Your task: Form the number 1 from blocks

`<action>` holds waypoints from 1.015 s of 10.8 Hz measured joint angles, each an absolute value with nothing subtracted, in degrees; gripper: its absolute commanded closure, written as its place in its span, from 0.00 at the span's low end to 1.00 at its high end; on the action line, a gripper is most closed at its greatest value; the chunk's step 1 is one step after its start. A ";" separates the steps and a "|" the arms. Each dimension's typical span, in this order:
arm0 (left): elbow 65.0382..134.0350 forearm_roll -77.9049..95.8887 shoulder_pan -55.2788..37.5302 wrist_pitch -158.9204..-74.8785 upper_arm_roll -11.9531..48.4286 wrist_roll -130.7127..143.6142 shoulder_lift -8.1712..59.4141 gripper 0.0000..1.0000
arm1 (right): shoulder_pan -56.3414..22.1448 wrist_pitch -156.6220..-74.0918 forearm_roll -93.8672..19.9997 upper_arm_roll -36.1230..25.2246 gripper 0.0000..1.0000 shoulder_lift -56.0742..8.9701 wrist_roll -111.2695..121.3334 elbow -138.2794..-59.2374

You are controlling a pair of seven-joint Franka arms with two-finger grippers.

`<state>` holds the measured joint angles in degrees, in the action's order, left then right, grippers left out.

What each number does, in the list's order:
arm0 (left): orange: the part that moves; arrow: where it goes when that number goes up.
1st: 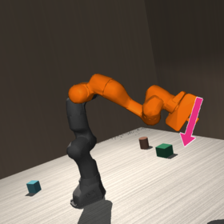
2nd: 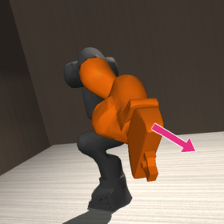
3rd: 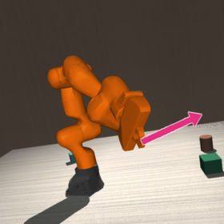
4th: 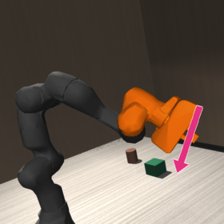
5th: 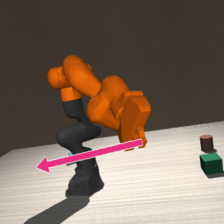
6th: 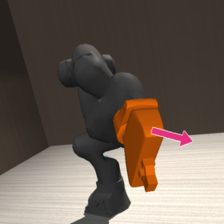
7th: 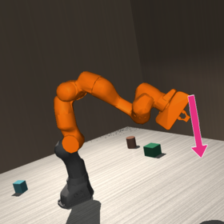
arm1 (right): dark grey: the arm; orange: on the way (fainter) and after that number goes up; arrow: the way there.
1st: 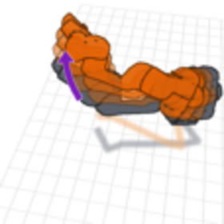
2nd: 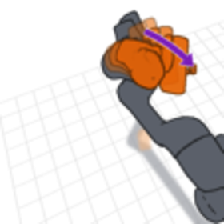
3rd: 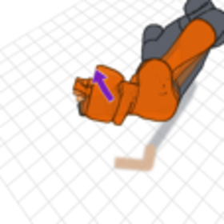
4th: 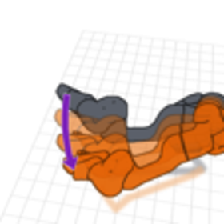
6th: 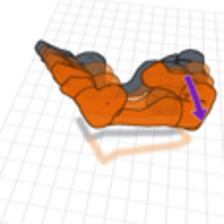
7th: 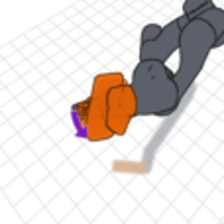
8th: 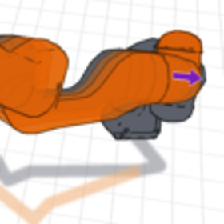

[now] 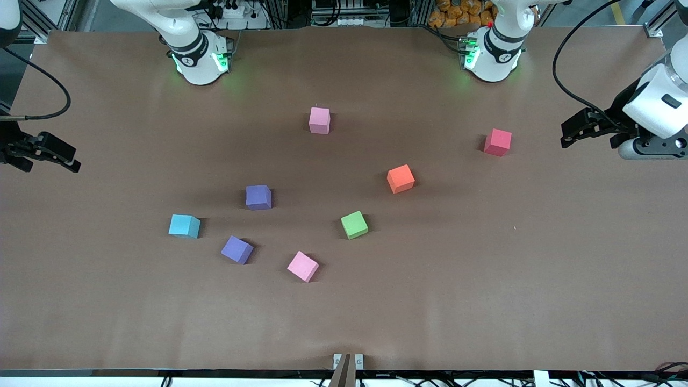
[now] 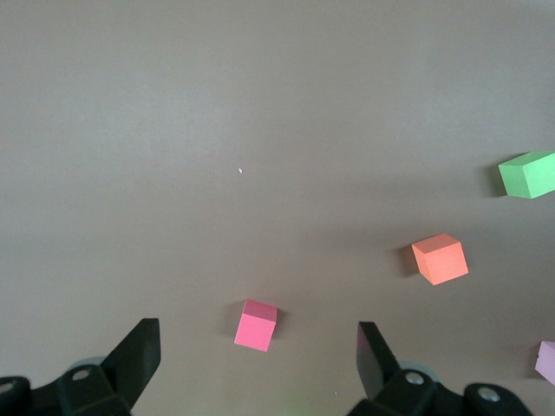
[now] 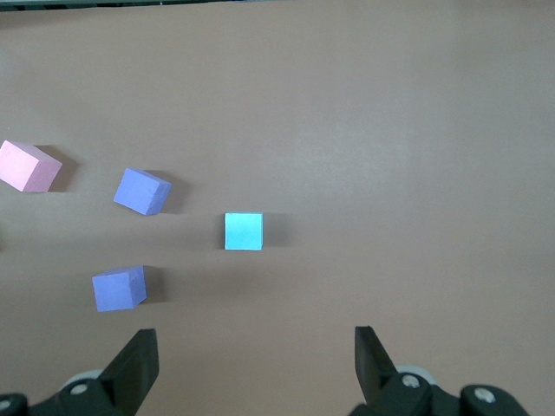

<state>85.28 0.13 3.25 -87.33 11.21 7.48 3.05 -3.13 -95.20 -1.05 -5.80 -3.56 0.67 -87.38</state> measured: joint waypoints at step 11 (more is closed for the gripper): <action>85.20 0.13 3.12 -90.78 11.31 6.90 3.39 0.00 | -3.11 -95.20 -1.05 -5.79 0.00 -3.57 0.67 -87.38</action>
